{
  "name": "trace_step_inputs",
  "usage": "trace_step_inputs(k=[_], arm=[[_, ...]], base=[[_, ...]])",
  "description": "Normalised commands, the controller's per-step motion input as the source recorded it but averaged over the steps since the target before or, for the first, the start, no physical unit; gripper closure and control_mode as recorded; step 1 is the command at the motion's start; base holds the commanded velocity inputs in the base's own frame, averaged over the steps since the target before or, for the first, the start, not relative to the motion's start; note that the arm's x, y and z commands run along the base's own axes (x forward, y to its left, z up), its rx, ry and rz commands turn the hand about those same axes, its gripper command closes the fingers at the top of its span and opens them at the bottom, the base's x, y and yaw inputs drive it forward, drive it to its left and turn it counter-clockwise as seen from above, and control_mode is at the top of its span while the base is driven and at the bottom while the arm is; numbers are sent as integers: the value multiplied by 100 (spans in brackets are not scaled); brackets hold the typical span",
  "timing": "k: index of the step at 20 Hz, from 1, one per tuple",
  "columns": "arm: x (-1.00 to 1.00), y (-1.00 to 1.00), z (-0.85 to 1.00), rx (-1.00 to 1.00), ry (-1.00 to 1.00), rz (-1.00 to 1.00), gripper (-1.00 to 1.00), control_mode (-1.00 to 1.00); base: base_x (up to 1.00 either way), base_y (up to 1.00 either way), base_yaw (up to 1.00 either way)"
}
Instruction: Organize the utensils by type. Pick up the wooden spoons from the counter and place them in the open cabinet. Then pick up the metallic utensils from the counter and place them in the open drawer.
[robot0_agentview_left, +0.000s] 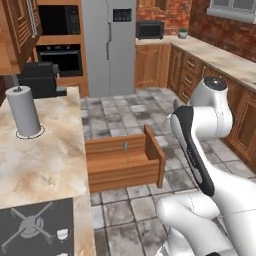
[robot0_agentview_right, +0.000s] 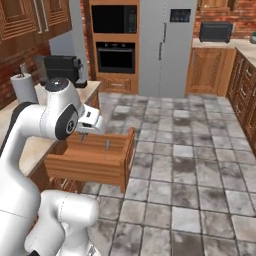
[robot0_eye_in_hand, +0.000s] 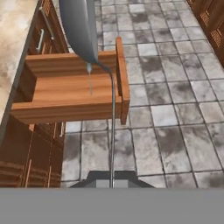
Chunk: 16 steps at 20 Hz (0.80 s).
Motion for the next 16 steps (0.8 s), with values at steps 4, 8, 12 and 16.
trace_step_inputs(k=[4,8,12,16], arm=[[0,0,0,0,0,0,100,100],[0,0,0,0,0,0,100,100],[0,0,0,0,0,0,100,100],[0,0,0,0,0,0,100,100]], base=[[64,41,0],[54,43,0],[39,32,-1],[7,4,0]])
